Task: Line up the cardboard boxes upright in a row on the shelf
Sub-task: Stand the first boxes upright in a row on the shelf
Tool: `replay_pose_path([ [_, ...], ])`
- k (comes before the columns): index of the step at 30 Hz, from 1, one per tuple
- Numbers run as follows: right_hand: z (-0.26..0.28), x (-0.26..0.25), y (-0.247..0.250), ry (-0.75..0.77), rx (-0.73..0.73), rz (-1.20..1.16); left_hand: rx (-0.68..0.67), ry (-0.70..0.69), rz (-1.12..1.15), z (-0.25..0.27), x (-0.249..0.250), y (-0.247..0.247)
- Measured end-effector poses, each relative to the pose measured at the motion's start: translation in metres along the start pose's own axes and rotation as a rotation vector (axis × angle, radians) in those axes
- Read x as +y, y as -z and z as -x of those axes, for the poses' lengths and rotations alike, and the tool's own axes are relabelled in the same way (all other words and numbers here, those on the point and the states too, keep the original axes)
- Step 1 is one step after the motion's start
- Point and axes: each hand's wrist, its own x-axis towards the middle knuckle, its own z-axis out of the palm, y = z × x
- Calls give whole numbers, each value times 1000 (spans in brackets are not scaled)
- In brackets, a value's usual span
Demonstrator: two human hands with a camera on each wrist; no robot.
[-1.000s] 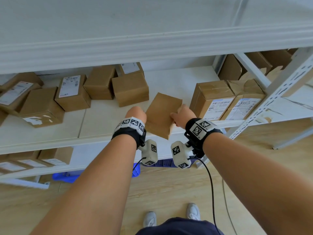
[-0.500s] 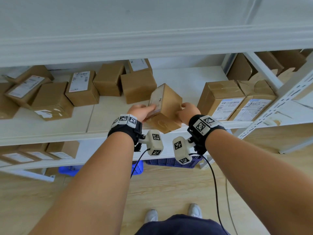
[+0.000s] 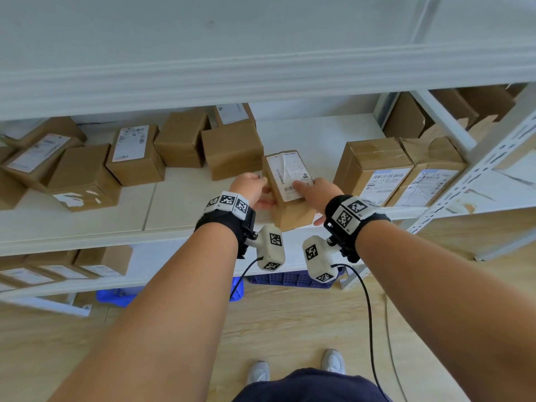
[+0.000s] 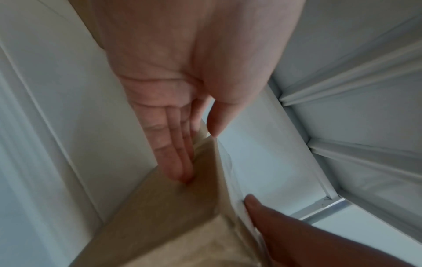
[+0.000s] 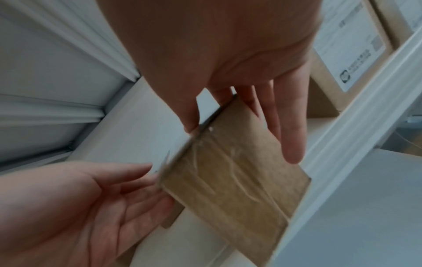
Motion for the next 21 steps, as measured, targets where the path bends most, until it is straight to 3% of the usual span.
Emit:
replay_pose_path([
  [2,-1,-6,7,24,16,20,91,-54,-91,-6,6,3],
  [5,-2,-14,13,69,9,86,224,-267,-574,-14,16,11],
  [9,-5,-19,14,177,5,233,87,-491,-913,-22,20,9],
  [13,-12,-18,17,212,75,285,-31,-474,-1138,-33,14,6],
  [17,-15,-12,21,159,142,242,51,-418,-1208,-31,15,9],
  [21,-16,-11,25,21,122,245,135,-193,-1302,-25,26,5],
])
